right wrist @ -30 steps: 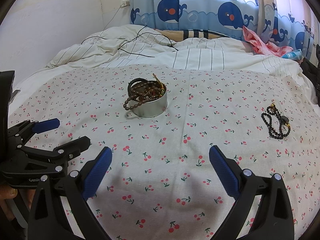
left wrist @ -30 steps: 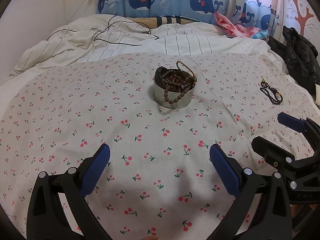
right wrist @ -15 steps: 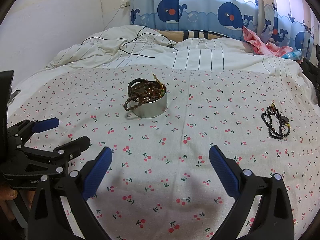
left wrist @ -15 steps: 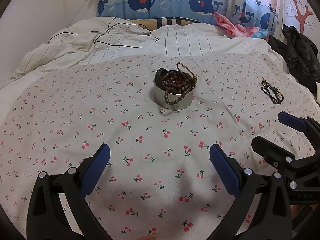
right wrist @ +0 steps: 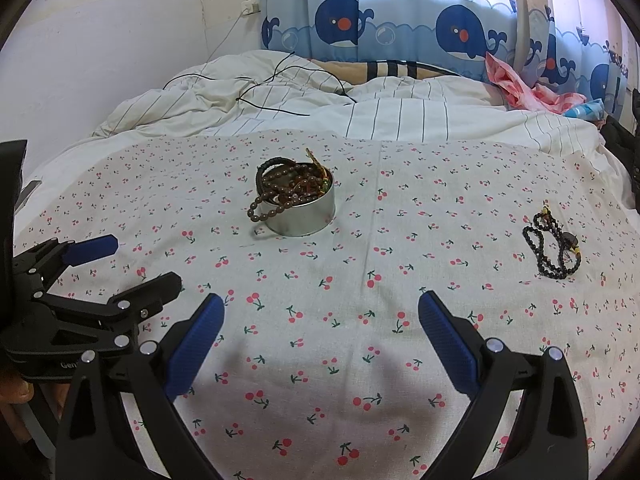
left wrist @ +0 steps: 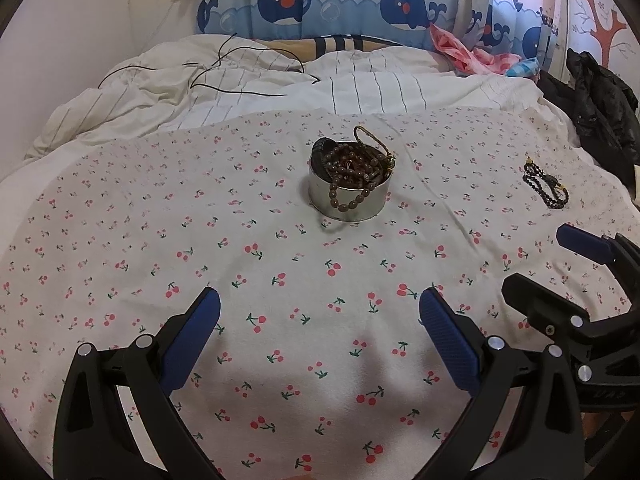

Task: Organize jewelry

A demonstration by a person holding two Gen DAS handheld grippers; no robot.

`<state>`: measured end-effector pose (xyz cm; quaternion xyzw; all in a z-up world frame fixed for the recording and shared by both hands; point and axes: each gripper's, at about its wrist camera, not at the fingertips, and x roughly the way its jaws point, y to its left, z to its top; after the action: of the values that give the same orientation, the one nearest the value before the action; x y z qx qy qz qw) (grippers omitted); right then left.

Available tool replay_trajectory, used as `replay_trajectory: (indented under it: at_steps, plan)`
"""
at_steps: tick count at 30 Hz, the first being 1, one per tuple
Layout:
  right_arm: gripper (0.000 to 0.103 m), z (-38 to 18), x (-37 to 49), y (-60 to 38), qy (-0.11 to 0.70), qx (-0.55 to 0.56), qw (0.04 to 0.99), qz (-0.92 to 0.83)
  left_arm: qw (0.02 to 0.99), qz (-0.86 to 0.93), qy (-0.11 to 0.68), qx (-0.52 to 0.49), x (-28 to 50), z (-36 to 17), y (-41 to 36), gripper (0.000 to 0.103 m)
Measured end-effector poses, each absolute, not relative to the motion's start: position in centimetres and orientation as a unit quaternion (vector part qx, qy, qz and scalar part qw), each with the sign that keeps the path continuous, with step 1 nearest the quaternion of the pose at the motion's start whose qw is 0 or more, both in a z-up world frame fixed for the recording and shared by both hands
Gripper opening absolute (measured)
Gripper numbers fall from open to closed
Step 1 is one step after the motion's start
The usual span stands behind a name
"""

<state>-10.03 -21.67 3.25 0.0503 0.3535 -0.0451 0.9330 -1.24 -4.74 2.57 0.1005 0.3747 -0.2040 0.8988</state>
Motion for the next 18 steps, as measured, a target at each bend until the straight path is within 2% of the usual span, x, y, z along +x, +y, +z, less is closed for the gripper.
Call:
replay_trajectory:
  at_steps: [9,18]
  plan:
    - [0.094,3.3,-10.0,-22.0,0.354,0.05,0.933,-0.048,0.882,-0.209,0.419,0.053,-0.2,1.6,-4.1,0.096]
    - [0.094,3.3,-10.1,-22.4,0.355,0.051,0.932,-0.05,0.883,-0.201,0.421,0.063,-0.2,1.3,-4.4,0.096]
